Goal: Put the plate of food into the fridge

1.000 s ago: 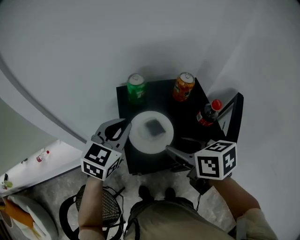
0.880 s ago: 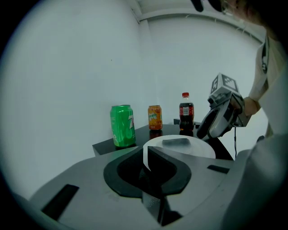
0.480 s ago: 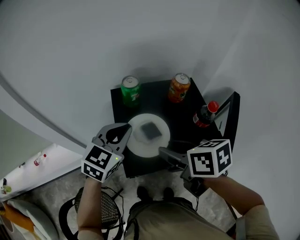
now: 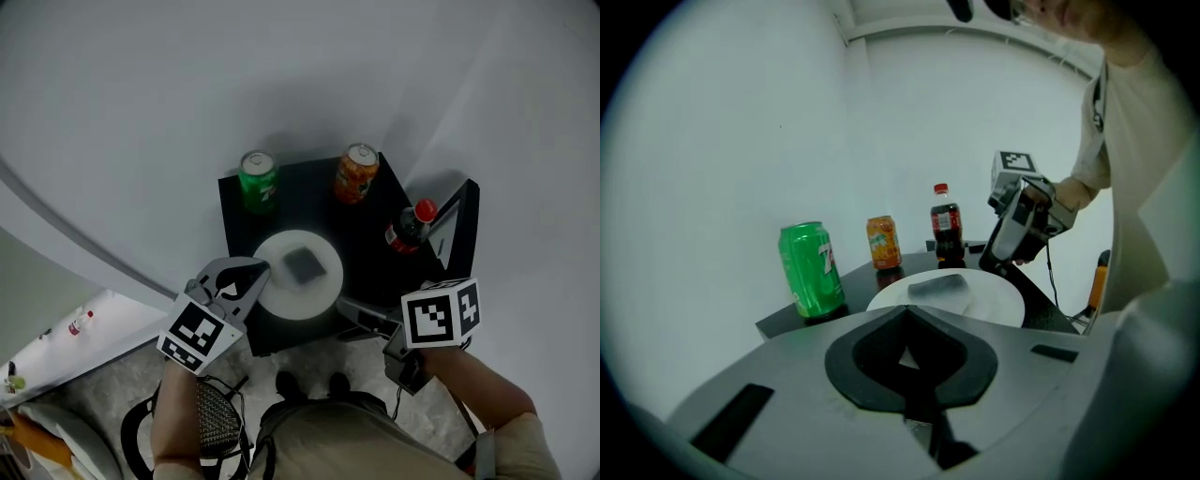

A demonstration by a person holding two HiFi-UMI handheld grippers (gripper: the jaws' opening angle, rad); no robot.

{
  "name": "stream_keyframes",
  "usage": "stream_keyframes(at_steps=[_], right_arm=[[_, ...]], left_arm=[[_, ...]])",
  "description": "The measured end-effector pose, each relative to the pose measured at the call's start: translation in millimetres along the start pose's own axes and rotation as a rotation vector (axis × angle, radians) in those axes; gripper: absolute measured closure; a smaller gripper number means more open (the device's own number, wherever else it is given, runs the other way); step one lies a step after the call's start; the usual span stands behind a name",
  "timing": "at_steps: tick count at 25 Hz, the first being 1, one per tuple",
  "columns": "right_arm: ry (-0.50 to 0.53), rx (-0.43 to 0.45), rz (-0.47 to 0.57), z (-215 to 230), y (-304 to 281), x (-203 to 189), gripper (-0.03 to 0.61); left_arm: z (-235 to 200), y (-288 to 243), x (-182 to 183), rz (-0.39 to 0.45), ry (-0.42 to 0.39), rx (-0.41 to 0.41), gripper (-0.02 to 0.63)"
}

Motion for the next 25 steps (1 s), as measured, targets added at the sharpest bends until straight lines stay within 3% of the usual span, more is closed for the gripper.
stream_keyframes(at_steps=[7, 10, 14, 18, 19, 20, 25], right_arm=[[0.017, 0.038, -0.065, -15.0, -15.5, 4.6, 0.399], [-0.004, 0.043, -0.081, -15.9, -21.0, 6.5, 0.4], [0.007, 0.015, -0.093, -14.4, -21.5, 6.9, 0.424], [0.028, -0.005, -0.105, -13.2, -22.5, 5.5, 0.515], [0.026, -0.003, -0.106, -13.4, -22.6, 5.5, 0.515], [0.021, 0.001, -0.106, -13.6, -22.7, 5.7, 0.517], [-0.006, 0.034, -0.09, -16.2, -22.2, 7.2, 0.508]], left_arm=[[9.5, 1.0, 0.3, -0.026, -0.051, -0.078, 0.604], [-0.6, 1.3, 2.9, -0.018, -0.052, -0.035, 0.603], [-26.6, 3.4, 12.8, 0.034, 0.045, 0.032, 0.602], [-42.9, -4.2, 8.3, 0.01, 0.099, 0.064, 0.597], [-45.5, -4.7, 7.2, 0.011, 0.118, 0.067, 0.561], [-47.9, -4.6, 6.1, 0.014, 0.141, 0.066, 0.523], [-48.4, -4.7, 3.2, 0.022, 0.216, -0.005, 0.509]])
Point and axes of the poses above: the fingertips, and each gripper's own axes: y backward along the fingers, z to its right, x out of its top, the point moved 2 cm from there along y, backward along the fingers, and after that the axes turned 14 degrees about y, right-handed, at the moved point
